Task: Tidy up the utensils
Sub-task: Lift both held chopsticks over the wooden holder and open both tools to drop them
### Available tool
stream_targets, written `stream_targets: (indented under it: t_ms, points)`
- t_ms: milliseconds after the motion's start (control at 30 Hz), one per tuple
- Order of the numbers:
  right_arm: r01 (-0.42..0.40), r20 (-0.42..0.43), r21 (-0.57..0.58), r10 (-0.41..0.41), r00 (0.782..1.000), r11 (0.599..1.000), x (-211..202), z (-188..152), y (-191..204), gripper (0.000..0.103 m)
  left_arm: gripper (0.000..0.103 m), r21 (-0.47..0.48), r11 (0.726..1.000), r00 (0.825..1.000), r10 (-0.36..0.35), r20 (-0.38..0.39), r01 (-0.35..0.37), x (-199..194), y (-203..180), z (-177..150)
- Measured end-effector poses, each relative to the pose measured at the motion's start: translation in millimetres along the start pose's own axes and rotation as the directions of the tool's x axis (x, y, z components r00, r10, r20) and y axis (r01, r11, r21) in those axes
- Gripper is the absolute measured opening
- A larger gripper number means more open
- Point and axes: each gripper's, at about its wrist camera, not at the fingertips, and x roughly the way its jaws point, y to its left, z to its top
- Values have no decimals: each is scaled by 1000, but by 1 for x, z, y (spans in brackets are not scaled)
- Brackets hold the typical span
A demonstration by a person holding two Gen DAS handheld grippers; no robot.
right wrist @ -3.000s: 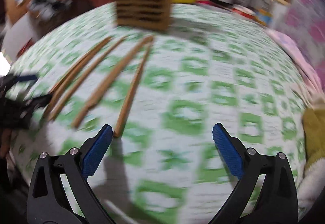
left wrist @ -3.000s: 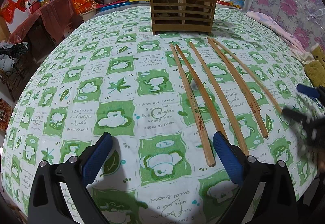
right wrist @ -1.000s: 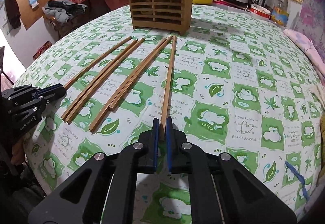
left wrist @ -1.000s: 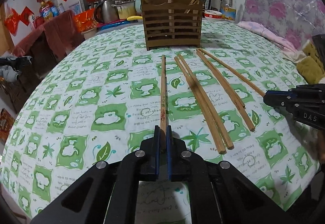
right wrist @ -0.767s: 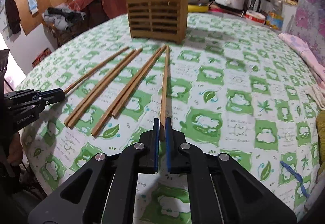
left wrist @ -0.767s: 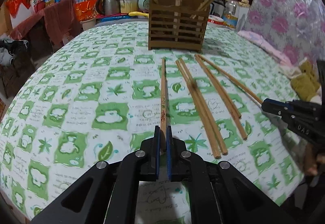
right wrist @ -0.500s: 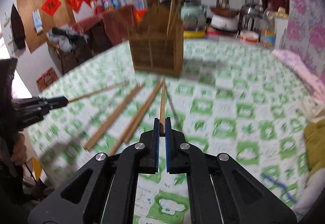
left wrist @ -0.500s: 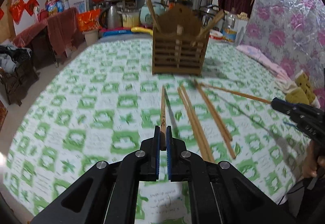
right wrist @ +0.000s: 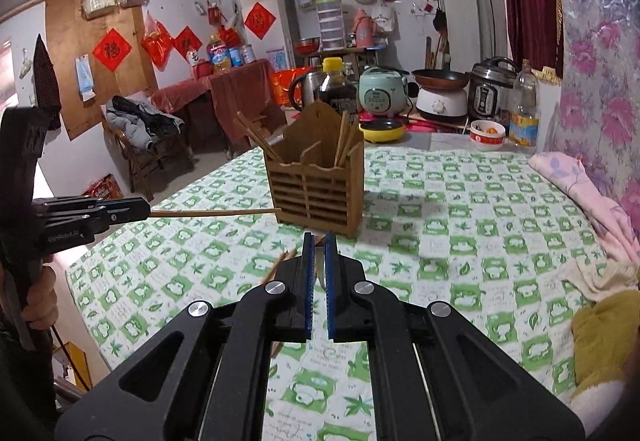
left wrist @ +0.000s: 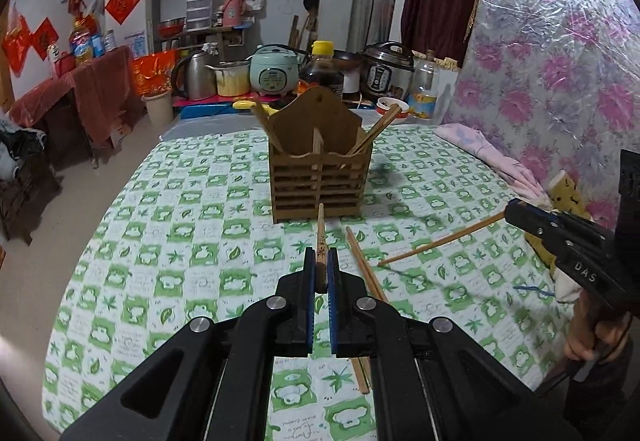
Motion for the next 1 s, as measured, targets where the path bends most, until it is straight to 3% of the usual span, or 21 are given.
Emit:
stream_targets:
  t_ms: [400, 767, 1000]
  points:
    - [17, 95, -46, -13, 995, 999, 2, 62, 10, 6, 6, 17, 998, 997, 58, 49, -59, -1, 3, 82]
    - [7, 280, -21, -1, 960, 1000, 16, 147, 18, 6, 6, 39, 993, 987, 114, -111, -111, 57, 16, 127]
    - [31, 321, 34, -40, 946, 999, 69, 172, 10, 6, 6, 28, 997, 982, 80, -171, -76, 93, 20, 141]
